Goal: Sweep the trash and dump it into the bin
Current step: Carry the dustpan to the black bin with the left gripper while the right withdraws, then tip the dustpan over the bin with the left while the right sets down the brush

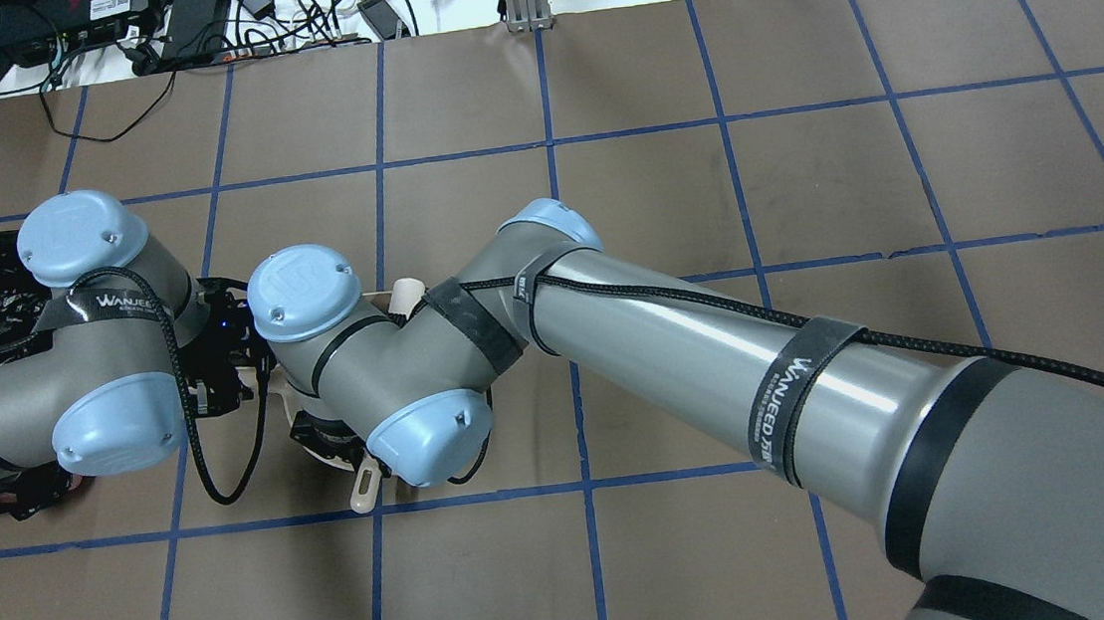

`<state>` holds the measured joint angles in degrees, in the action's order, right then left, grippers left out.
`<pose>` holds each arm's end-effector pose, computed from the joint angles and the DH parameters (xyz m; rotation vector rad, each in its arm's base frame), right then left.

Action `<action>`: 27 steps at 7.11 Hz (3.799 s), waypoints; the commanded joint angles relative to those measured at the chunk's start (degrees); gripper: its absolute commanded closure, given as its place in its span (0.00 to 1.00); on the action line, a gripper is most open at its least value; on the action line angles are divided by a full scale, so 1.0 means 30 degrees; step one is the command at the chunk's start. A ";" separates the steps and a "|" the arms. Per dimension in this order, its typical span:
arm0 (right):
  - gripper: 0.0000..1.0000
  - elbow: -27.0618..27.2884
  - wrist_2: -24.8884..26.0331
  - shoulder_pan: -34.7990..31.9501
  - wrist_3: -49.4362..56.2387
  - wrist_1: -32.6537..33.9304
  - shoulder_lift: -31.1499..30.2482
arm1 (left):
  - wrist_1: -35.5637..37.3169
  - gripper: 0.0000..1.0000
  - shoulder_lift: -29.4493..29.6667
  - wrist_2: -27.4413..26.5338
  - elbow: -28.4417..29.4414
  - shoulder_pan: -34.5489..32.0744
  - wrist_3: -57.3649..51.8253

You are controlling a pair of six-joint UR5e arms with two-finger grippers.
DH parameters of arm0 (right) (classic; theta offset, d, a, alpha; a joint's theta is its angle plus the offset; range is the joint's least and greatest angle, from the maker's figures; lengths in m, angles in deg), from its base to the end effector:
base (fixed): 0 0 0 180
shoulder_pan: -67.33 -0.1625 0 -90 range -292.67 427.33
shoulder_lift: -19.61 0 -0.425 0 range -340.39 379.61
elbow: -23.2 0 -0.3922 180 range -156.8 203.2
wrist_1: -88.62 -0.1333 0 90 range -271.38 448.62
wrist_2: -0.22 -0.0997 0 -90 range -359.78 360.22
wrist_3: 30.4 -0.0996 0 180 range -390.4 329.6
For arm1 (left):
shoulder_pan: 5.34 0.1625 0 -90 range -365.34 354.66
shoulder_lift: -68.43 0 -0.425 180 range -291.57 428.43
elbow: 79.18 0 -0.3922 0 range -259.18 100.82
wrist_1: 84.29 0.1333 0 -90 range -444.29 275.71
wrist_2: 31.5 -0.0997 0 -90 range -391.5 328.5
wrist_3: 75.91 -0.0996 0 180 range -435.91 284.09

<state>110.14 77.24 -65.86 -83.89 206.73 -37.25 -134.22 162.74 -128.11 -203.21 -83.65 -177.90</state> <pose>0.5707 -0.3805 0.2214 0.2754 2.9902 0.2895 -0.0297 -0.4577 0.2471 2.1610 2.1535 0.1223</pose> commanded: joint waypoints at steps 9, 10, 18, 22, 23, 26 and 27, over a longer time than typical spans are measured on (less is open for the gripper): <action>1.00 0.0111 0.1867 0.2374 0.3932 -0.5935 -0.2806 | 0.0149 1.00 -0.0088 0.1790 0.0093 0.0263 0.0130; 1.00 0.0430 0.1896 0.3749 0.5712 -0.7190 -0.3916 | 0.0149 1.00 -0.0088 0.1998 0.0122 0.0293 0.0159; 1.00 0.1165 0.4004 1.6555 2.0011 -0.7145 -0.6390 | -1.1742 1.00 0.0645 0.5899 0.9818 0.9793 -0.9051; 1.00 0.1223 0.5295 1.8083 2.1256 -0.4331 -0.3784 | -1.1570 1.00 0.1665 0.2625 1.2274 1.5288 -1.3201; 1.00 0.1717 0.5237 1.9104 2.2069 -0.4448 -0.3636 | -1.0642 1.00 0.2105 0.1775 1.2890 1.5351 -1.3171; 1.00 0.2717 0.5730 2.0637 2.4362 -0.4215 -0.3635 | -0.7948 1.00 0.3161 -0.1525 1.3043 1.5264 -1.1621; 1.00 0.2718 0.6401 2.0696 2.4420 -0.4244 -0.3634 | -0.7096 1.00 0.3338 -0.2298 1.2956 1.5119 -1.1705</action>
<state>118.02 94.44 -4.27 -11.13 194.00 -48.22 -158.98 171.90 -131.03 -164.17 -37.89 -213.43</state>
